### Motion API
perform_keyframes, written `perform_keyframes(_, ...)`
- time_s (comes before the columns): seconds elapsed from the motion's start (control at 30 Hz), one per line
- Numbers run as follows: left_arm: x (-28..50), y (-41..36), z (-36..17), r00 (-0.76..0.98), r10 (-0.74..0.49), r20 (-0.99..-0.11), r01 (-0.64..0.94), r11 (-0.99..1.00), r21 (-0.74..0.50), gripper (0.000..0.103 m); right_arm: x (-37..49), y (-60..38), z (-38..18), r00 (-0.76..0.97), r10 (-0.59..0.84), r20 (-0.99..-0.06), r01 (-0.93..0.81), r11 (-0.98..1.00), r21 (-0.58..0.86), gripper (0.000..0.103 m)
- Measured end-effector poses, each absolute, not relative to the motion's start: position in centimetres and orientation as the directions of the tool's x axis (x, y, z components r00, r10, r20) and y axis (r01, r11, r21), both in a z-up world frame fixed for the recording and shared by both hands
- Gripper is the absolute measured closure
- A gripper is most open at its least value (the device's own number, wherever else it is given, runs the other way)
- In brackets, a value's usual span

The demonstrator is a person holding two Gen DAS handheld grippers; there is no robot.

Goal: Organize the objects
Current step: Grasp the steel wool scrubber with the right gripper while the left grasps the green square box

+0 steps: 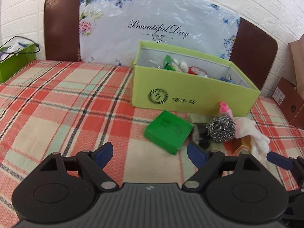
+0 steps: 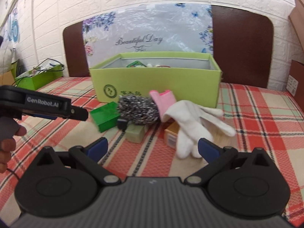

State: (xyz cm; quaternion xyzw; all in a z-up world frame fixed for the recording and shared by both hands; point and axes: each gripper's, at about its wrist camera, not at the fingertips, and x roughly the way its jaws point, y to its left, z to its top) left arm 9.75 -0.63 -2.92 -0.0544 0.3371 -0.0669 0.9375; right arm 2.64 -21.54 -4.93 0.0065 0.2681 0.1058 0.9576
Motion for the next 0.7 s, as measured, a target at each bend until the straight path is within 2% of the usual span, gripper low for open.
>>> perform_keyframes(0.1, 9.7, 0.2, -3.0, 0.766, -0.146, -0.626, 0.069, 0.987, -0.146, 0.015, 3.3, -20.5, -4.4, 0.835, 0.22, -0.504, -0.219, 0.974, 0.062, 0.006)
perform_keyframes(0.17, 9.7, 0.6, -2.9, 0.768, -0.146, -0.623, 0.065, 0.986, -0.151, 0.015, 4.2, -19.8, -4.1, 0.834, 0.233, -0.5, -0.23, 0.971, 0.069, 0.016)
perform_keyframes(0.4, 10.5, 0.6, -2.5, 0.765, -0.204, -0.611, 0.139, 0.978, -0.153, 0.015, 8.0, -18.4, -4.0, 0.829, 0.214, -0.517, -0.209, 0.976, 0.068, 0.028)
perform_keyframes(0.5, 10.9, 0.3, -2.7, 0.757, -0.222, -0.614, 0.166, 0.975, -0.149, 0.015, 8.6, -18.7, -4.0, 0.836, 0.21, -0.507, -0.195, 0.977, 0.082, 0.038)
perform_keyframes(0.57, 11.3, 0.2, -2.8, 0.751, -0.243, -0.614, 0.185, 0.97, -0.157, 0.015, 8.8, -18.9, -4.1, 0.834, 0.208, -0.511, -0.195, 0.978, 0.079, 0.052)
perform_keyframes(0.7, 12.3, -1.0, -3.2, 0.737, -0.288, -0.611, 0.256, 0.956, -0.14, 0.015, 7.8, -19.7, -3.8, 0.836, 0.228, -0.5, -0.208, 0.973, 0.096, 0.059)
